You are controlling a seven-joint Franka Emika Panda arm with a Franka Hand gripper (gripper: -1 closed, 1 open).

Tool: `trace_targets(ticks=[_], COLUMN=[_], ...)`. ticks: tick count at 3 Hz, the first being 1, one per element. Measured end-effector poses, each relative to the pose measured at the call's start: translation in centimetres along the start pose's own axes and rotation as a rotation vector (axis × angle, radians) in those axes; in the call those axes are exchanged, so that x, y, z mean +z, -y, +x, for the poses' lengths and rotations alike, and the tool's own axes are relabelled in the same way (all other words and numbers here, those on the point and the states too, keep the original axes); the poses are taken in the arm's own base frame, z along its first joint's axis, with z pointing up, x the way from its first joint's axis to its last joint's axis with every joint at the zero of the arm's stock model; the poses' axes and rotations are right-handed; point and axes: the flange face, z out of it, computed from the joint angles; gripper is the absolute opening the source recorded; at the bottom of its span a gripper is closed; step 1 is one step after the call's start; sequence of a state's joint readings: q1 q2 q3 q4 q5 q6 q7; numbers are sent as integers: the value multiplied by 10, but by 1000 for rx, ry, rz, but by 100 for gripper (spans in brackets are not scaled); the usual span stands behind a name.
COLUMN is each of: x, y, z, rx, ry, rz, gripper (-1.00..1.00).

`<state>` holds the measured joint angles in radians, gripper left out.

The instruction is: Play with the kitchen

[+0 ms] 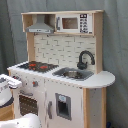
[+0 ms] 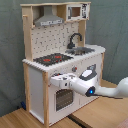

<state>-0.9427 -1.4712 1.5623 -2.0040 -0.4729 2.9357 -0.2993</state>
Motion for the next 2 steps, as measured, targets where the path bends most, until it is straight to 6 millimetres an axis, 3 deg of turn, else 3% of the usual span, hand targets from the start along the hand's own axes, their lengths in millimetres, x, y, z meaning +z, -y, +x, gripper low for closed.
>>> trace_targets(ticks=[2], x=[0], y=[-1], z=[-2], rx=[249], ry=[-8], rz=[18], gripper=[-100])
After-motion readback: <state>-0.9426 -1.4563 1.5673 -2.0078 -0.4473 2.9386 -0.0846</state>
